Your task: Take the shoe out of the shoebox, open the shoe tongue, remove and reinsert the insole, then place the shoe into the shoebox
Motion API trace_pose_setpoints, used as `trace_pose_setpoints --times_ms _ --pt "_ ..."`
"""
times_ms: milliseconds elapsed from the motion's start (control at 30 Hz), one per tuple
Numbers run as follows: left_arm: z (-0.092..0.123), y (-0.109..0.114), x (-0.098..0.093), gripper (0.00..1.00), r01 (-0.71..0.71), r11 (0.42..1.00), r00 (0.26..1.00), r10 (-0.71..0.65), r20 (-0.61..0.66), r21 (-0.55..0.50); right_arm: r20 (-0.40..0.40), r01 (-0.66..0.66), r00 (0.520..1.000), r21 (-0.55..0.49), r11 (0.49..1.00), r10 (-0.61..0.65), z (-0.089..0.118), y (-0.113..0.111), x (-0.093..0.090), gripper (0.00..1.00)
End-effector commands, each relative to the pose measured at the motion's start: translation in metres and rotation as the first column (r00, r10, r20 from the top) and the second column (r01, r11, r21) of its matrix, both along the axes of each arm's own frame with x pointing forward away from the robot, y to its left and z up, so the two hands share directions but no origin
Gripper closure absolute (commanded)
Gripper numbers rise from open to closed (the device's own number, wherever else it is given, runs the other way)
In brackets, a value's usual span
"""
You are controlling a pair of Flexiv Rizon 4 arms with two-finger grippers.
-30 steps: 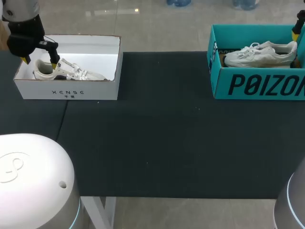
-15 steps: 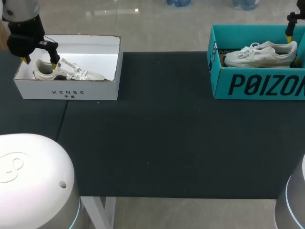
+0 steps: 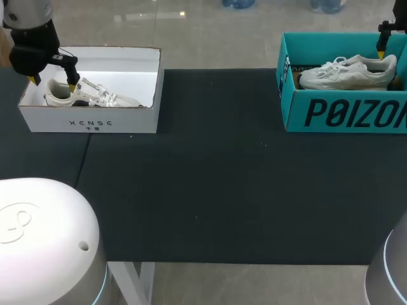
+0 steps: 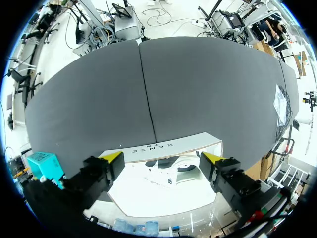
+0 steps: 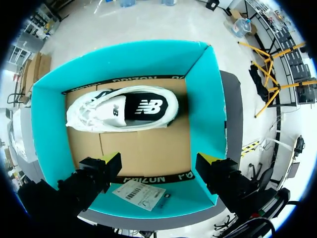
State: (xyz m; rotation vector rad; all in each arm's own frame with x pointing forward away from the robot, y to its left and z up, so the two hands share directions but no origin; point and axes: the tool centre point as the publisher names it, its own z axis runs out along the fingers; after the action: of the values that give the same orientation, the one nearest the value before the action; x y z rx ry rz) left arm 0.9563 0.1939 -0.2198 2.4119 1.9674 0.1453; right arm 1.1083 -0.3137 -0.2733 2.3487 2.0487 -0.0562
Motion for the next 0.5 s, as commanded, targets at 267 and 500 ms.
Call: trace_pose_setpoints --times_ms 267,500 --pt "0.0 0.0 -0.001 0.0 0.001 1.0 1.0 -0.001 0.003 0.001 0.013 0.037 0.999 0.017 0.999 -0.037 -0.018 -0.011 0.025 0.0" --pt "0.0 0.0 -0.001 0.0 0.001 1.0 1.0 -0.001 0.003 0.001 0.009 0.044 0.999 0.004 0.999 -0.044 -0.027 -0.016 0.034 0.0"
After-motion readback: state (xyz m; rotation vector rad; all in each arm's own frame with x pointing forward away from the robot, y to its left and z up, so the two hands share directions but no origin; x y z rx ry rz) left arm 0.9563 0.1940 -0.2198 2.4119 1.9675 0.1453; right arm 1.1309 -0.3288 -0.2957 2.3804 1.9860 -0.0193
